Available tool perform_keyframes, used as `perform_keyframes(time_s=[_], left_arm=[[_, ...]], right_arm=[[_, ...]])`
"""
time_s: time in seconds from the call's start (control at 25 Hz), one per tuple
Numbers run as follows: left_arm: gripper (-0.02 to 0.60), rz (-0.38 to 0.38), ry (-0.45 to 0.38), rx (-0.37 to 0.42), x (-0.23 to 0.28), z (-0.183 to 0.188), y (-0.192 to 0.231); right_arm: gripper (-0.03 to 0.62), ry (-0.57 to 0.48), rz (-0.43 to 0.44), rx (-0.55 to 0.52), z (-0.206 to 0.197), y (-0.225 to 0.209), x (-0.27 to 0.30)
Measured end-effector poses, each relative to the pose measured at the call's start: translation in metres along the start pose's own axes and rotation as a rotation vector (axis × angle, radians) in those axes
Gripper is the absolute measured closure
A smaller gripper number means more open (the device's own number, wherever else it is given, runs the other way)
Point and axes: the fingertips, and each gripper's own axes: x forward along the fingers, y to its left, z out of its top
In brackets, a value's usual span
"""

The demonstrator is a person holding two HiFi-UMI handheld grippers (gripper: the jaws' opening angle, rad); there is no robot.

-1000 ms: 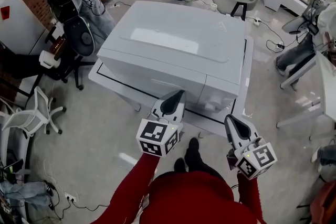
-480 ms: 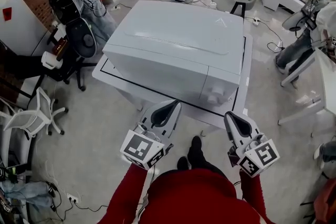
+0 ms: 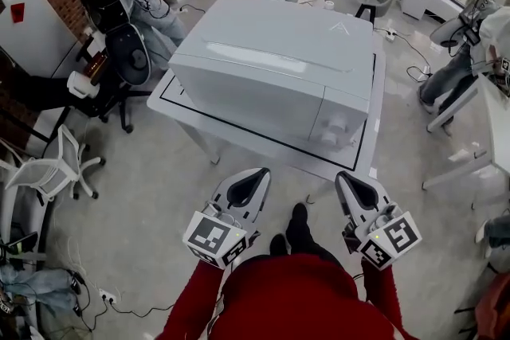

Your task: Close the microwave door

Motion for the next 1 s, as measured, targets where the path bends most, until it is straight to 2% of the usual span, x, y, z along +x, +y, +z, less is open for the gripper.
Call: perform_keyframes(time_s=[0.4,1.0], left_arm=[[0.571,0.013,-0.021,0.015,-0.017,0.004,0.003],[0.571,0.008,-0.010,0.018,-0.018,0.000,-0.002]], right_arm=[[0.582,0.011,-0.001,-0.065,-0.002,0.015,0.000],[0.582,-0.003,-0.035,-0.063,-0.001,0.008,-0.005]])
